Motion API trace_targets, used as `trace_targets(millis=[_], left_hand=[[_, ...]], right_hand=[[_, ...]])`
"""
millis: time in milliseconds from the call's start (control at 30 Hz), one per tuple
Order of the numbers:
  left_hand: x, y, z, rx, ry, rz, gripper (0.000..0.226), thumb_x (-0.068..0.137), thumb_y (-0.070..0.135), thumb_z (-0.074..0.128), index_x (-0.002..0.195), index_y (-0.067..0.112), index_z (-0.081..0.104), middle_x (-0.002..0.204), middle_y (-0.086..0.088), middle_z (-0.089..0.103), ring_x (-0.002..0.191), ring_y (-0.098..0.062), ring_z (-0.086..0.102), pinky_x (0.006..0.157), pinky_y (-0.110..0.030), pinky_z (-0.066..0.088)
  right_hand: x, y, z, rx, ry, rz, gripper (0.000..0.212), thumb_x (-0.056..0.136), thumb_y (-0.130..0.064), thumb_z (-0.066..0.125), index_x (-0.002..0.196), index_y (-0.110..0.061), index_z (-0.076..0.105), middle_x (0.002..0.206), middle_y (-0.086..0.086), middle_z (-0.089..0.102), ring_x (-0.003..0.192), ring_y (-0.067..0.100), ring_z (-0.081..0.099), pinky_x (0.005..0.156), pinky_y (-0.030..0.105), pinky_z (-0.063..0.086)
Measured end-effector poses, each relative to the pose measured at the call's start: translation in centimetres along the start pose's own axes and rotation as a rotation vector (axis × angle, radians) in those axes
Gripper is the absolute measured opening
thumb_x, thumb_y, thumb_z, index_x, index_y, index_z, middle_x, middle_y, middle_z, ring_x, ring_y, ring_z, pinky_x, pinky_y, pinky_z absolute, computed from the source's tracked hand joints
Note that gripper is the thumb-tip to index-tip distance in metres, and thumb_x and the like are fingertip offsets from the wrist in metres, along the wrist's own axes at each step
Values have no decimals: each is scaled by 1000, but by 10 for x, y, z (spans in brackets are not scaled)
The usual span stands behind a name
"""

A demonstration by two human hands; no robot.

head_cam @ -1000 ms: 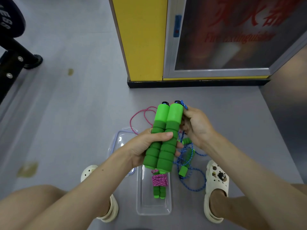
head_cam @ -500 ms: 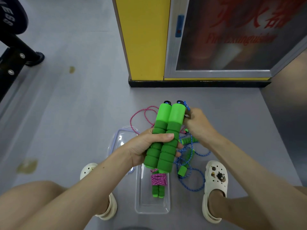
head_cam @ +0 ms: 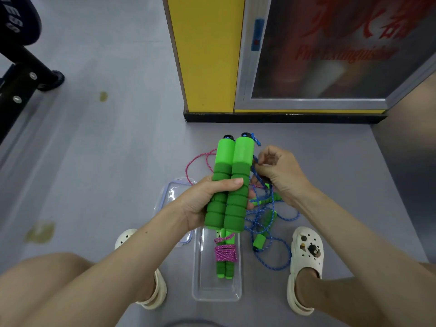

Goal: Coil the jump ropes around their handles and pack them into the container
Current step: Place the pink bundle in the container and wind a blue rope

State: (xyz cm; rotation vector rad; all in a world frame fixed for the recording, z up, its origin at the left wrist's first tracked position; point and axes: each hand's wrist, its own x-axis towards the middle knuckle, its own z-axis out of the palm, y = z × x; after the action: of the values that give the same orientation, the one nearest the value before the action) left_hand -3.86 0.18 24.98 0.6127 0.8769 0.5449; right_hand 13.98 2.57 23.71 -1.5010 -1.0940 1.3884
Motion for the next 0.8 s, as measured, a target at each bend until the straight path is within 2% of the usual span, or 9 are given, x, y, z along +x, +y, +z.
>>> trace_targets(millis=[67, 167, 300, 333, 467, 567, 667, 733, 800], left_hand=[[0, -1, 0, 4, 6, -4, 6, 75, 13, 72, 77, 15, 77, 84, -11, 73, 69, -24, 71, 61, -33, 58], [0, 0, 2, 23, 45, 17, 16, 72, 15, 65, 86, 11, 70, 84, -13, 72, 67, -23, 70, 61, -32, 59], [2, 0, 2, 97, 65, 36, 29, 69, 14, 68, 97, 9, 68, 90, -15, 72, 73, -25, 71, 66, -34, 59], [3, -1, 2, 109, 76, 40, 31, 69, 14, 69, 99, 8, 68, 92, -15, 71, 74, -25, 70, 68, -34, 59], [6, -1, 1, 152, 96, 52, 34, 67, 15, 72, 100, 7, 67, 96, -17, 71, 76, -26, 70, 71, -37, 59], [7, -2, 1, 165, 105, 62, 33, 66, 16, 73, 98, 8, 68, 91, -14, 72, 75, -25, 70, 69, -35, 58], [7, -2, 2, 181, 120, 74, 30, 64, 16, 73, 93, 11, 70, 85, -8, 73, 75, -22, 70, 68, -32, 57], [7, -3, 2, 188, 124, 75, 29, 63, 16, 74, 92, 13, 71, 87, -9, 73, 78, -22, 70, 70, -32, 57], [6, -2, 2, 187, 126, 71, 30, 63, 16, 74, 92, 12, 71, 87, -9, 73, 76, -22, 70, 70, -32, 57]], right_hand=[[0, -1, 0, -76, 7, -52, 25, 82, 12, 62, 75, -12, 60, 74, 3, 65, 57, 3, 62, 54, 17, 49], [-1, 1, 3, -52, -10, -36, 14, 87, 2, 61, 91, -9, 69, 79, -1, 69, 57, 0, 62, 57, 15, 48], [-2, 3, 9, -122, -76, 62, 20, 96, -10, 51, 87, -11, 69, 54, -12, 62, 48, 0, 51, 51, 14, 40], [-2, 2, 10, -136, -83, 67, 18, 95, -11, 53, 86, -13, 69, 56, -12, 62, 52, 2, 53, 55, 16, 42], [-1, -2, 10, -129, -56, 52, 9, 94, -12, 56, 93, -18, 62, 90, 2, 68, 84, 12, 62, 78, 23, 48], [-2, -2, 10, 6, -36, 105, 9, 96, -14, 54, 104, -15, 55, 88, 9, 69, 77, 18, 65, 69, 24, 53], [-4, -1, 9, 68, -14, 111, 18, 96, -14, 54, 110, -19, 44, 73, 7, 70, 63, 19, 65, 59, 29, 53], [-3, -2, 7, 13, 19, 59, 14, 96, -12, 53, 101, -22, 43, 66, 4, 67, 52, 14, 62, 50, 25, 49], [-2, -2, 6, -12, 44, 25, 16, 96, -8, 52, 90, -21, 46, 71, 8, 67, 57, 19, 63, 53, 32, 52]])
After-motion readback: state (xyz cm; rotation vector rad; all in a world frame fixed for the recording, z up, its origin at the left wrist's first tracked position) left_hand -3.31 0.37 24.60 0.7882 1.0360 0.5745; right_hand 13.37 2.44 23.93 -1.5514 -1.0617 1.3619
